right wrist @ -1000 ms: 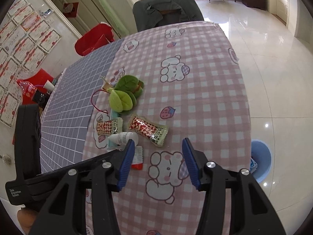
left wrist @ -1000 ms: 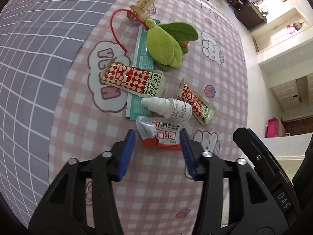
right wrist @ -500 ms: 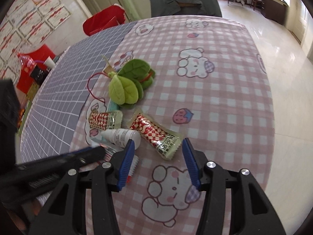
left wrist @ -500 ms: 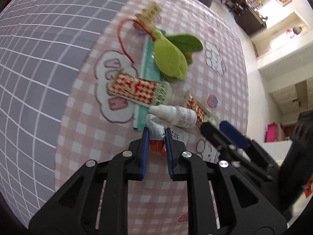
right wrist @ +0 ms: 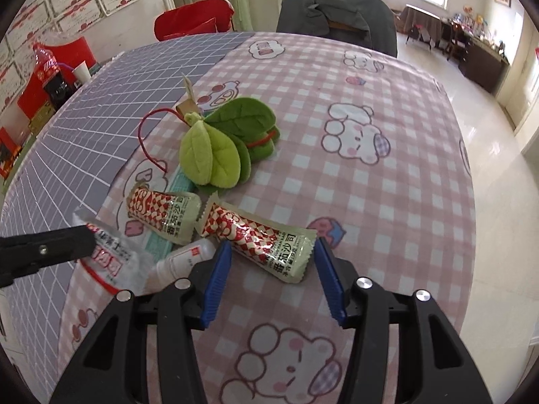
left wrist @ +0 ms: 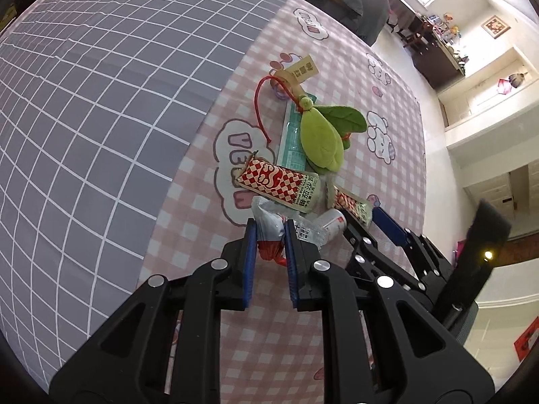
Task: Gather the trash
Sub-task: 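Grasp the red checkered snack stick with the right tool while the left holds the sachet, then carry both items over the blue bucket and open the left then right tool, then return to the table and grasp the white eye-drop bottle with the left tool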
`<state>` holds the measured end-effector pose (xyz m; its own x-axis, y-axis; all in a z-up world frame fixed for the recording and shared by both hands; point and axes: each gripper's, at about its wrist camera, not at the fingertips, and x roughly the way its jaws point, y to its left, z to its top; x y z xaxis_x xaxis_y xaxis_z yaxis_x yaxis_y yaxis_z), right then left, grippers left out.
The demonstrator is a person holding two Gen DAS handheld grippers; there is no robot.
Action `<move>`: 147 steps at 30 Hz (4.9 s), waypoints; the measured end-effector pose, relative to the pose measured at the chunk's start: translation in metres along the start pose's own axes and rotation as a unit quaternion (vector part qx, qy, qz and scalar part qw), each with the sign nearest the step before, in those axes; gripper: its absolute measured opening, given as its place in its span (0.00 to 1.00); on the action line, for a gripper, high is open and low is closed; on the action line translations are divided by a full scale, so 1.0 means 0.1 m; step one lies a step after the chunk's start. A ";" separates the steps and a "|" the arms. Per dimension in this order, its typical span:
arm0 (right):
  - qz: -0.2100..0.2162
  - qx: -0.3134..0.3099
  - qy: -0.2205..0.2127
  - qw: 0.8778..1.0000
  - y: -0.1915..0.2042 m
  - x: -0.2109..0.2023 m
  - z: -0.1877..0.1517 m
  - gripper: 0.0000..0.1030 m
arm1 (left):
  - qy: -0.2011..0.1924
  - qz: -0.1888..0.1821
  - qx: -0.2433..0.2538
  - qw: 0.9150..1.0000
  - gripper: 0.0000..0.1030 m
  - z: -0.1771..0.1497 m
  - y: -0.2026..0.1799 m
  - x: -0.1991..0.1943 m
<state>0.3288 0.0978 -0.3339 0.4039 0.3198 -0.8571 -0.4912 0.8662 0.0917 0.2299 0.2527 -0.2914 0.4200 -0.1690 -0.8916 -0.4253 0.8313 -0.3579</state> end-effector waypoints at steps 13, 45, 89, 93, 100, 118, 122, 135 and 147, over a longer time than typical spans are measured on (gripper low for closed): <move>0.038 -0.036 0.005 0.999 0.12 -0.13 -0.10 0.09 | -0.008 -0.001 0.016 1.000 0.16 -0.04 -0.11 -0.09; 0.109 0.276 -0.115 0.948 -1.62 -1.85 -0.86 0.08 | -0.032 -0.041 0.246 0.968 0.16 -0.67 -2.27 -0.34; 0.021 0.378 -0.143 0.914 -3.01 -2.30 -1.63 0.08 | 0.010 -0.010 0.350 0.937 0.56 -1.28 -3.83 0.45; 0.015 0.375 -0.145 0.915 -3.01 -2.30 -1.62 0.08 | 0.008 -0.005 0.344 0.939 0.57 -1.22 -3.77 0.45; -0.001 0.376 -0.156 0.914 -3.00 -2.31 -1.57 0.12 | -0.004 -0.003 0.332 0.943 0.61 -1.16 -3.70 0.36; 0.025 0.307 -0.155 0.938 -2.15 -2.32 -1.11 0.22 | -0.046 0.005 0.284 0.958 0.62 -0.80 -2.94 -0.23; 0.038 0.293 -0.151 0.943 -1.86 -2.27 -0.97 0.22 | -0.053 0.009 0.267 0.962 0.62 -0.69 -2.64 -0.36; 0.097 0.231 -0.100 0.963 -0.77 -1.82 -0.48 0.27 | -0.051 0.050 0.201 0.977 0.62 -0.35 -1.39 -0.53; 0.103 0.195 -0.023 0.975 -0.17 -1.02 -0.26 0.32 | 0.009 0.049 0.165 0.985 0.59 -0.11 -0.63 -0.02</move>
<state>0.2758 0.0401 -0.2614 0.3665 0.5121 -0.7768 -0.2383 0.8587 0.4537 0.2474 0.1948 -0.2703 0.3743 -0.0860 -0.9233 -0.1784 0.9704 -0.1627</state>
